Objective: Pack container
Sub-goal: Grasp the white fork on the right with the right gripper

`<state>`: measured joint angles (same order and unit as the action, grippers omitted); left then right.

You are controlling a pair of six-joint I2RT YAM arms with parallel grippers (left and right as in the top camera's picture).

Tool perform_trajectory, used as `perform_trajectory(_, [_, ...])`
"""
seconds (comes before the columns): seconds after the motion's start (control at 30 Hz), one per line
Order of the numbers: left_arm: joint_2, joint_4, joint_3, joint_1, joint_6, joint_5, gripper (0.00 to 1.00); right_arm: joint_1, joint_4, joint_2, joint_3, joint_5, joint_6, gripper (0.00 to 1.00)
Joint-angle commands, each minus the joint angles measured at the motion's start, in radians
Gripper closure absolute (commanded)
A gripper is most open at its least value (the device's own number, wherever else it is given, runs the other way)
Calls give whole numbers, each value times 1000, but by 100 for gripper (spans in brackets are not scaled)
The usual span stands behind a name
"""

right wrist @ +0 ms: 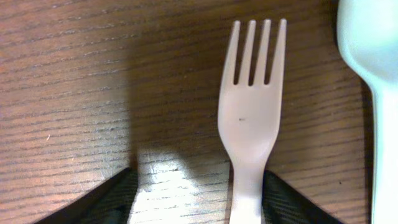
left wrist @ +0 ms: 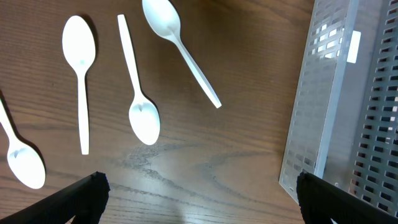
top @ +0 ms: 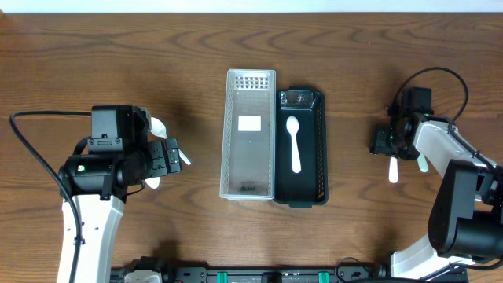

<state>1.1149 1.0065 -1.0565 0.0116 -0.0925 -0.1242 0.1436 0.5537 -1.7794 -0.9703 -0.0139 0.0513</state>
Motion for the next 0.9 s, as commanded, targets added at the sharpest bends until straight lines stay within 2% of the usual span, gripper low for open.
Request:
perform_trajectory(0.0, [2,2,-23,5,8,8,2,7,2,-27,10,-11,-3,42])
perform_trajectory(0.1, [2,2,-23,5,9,8,2,7,-2,-27,10,-11,-3,53])
perform_trajectory(0.17, [2,2,-23,5,8,8,2,7,-5,-27,10,-11,-3,57])
perform_trajectory(0.33, [2,2,-23,5,9,8,2,7,-5,-27,10,-12,-3,74])
perform_trajectory(0.63, [2,2,-23,5,8,8,2,6,-14,-27,10,-11,10,86])
perform_trajectory(0.77, [2,2,-23,5,8,8,2,6,-19,-27,9,-11,49,99])
perform_trajectory(0.87, [2,2,-23,5,9,8,2,-11,-2,-12,-3,-11,50,99])
